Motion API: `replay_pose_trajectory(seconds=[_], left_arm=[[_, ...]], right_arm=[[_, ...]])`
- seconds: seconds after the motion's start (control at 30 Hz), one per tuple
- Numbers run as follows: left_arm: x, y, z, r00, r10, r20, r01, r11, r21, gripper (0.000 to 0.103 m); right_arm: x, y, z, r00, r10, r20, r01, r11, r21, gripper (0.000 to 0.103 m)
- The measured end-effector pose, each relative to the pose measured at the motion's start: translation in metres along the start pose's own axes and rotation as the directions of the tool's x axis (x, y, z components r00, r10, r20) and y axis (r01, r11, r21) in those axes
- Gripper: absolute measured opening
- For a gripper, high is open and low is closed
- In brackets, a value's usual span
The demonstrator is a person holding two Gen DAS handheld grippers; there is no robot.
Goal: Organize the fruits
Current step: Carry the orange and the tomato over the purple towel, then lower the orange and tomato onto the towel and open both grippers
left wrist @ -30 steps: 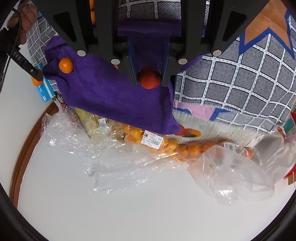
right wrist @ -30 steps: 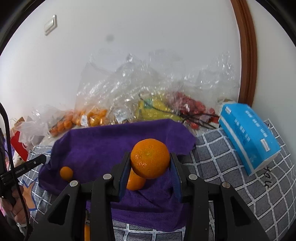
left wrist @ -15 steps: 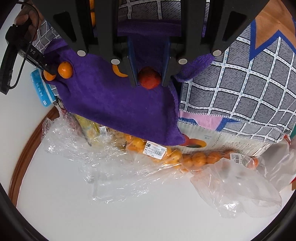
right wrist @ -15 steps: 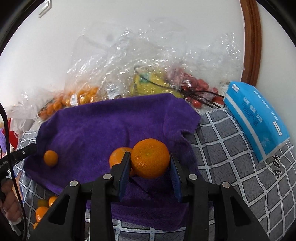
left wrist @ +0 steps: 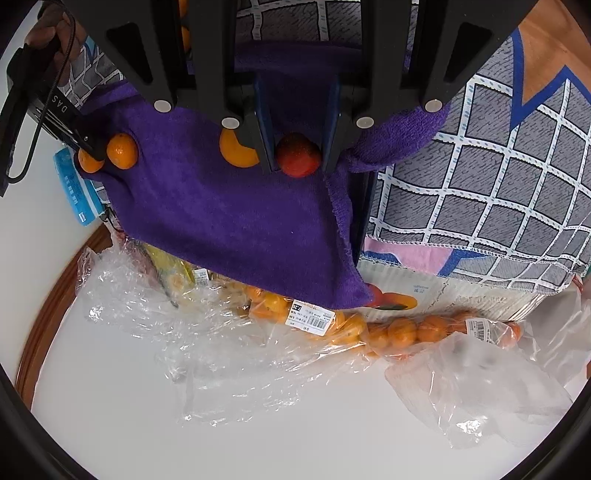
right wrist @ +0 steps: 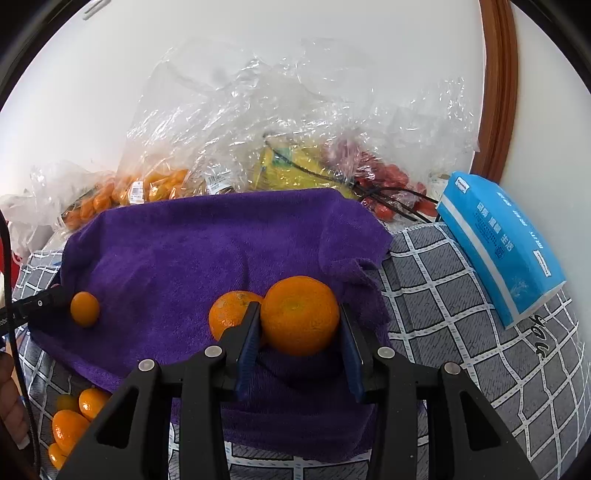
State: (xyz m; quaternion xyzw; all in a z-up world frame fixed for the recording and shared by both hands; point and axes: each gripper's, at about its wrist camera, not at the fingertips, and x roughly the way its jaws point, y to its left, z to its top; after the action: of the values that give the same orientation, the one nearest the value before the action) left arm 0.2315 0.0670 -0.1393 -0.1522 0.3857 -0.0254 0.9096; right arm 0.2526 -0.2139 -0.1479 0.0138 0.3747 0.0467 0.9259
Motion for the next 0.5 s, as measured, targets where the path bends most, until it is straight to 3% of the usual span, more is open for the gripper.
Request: replay_pose_trajectory(seconds=[0.33,0.5], left_arm=[[-0.012,-0.003,0.000,0.999,-0.035,0.040,0.034,0.999,0.011,0.024],[-0.012,-0.006,-0.001,0.998,-0.046,0.041,0.045,0.999,0.021,0.024]], right_arm=[[-0.013,0.007,0.002,0.999,-0.014,0.047,0.016,0.999,-0.040,0.054],[-0.018,0.004,0.004,0.998,-0.008,0.064,0.010,1.000,-0.020,0.054]])
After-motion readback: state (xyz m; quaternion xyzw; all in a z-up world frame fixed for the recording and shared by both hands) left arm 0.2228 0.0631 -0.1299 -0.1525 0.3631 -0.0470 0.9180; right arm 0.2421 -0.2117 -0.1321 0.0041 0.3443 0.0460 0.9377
